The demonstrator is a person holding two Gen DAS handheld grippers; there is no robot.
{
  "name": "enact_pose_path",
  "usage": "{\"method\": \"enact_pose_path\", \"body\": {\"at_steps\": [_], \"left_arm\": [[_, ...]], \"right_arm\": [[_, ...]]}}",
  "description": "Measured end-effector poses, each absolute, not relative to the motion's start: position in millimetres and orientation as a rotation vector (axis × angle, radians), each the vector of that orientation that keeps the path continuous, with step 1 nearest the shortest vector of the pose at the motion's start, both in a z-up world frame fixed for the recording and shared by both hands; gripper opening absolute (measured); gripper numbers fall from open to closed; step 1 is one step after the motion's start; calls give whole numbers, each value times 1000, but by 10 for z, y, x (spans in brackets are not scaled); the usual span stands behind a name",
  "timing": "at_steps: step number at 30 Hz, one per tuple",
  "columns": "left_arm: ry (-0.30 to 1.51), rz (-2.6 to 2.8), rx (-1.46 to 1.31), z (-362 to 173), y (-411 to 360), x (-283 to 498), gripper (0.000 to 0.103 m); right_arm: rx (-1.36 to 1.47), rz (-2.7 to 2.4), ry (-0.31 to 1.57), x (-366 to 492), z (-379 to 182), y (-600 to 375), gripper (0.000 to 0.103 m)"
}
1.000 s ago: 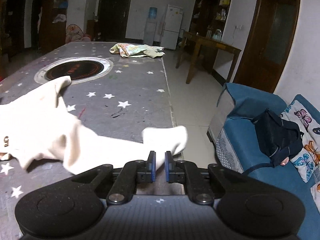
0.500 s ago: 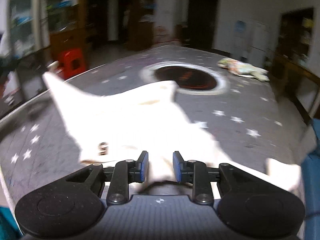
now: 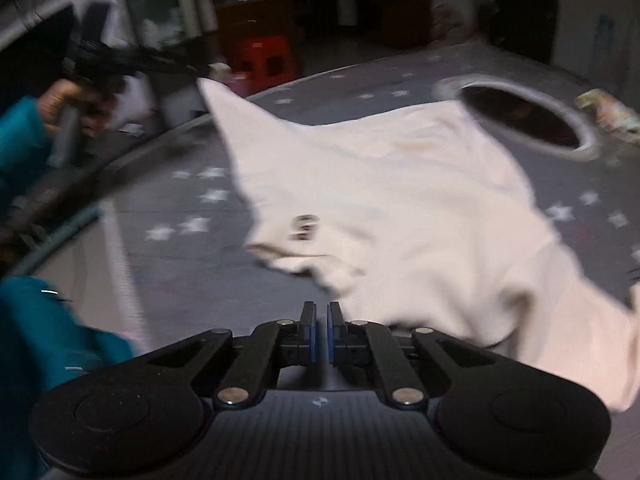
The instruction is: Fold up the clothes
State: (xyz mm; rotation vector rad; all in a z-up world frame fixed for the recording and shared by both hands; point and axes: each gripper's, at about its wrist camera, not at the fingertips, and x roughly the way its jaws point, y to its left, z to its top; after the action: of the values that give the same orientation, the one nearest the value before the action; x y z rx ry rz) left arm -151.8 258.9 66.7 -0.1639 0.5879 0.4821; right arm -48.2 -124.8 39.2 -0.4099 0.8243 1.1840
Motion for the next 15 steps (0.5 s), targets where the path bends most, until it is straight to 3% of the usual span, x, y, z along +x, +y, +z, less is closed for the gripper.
{"method": "enact_pose_path", "body": {"at_steps": [8,15], "left_arm": [[596,472,-137,663,2519,-1483,13],[572,288,-108,715,2069,-1256,17]], "right_arm": [[-240,966,686,146,954,-1435,9],[-114,816,847,960,681,-1338,17]]}}
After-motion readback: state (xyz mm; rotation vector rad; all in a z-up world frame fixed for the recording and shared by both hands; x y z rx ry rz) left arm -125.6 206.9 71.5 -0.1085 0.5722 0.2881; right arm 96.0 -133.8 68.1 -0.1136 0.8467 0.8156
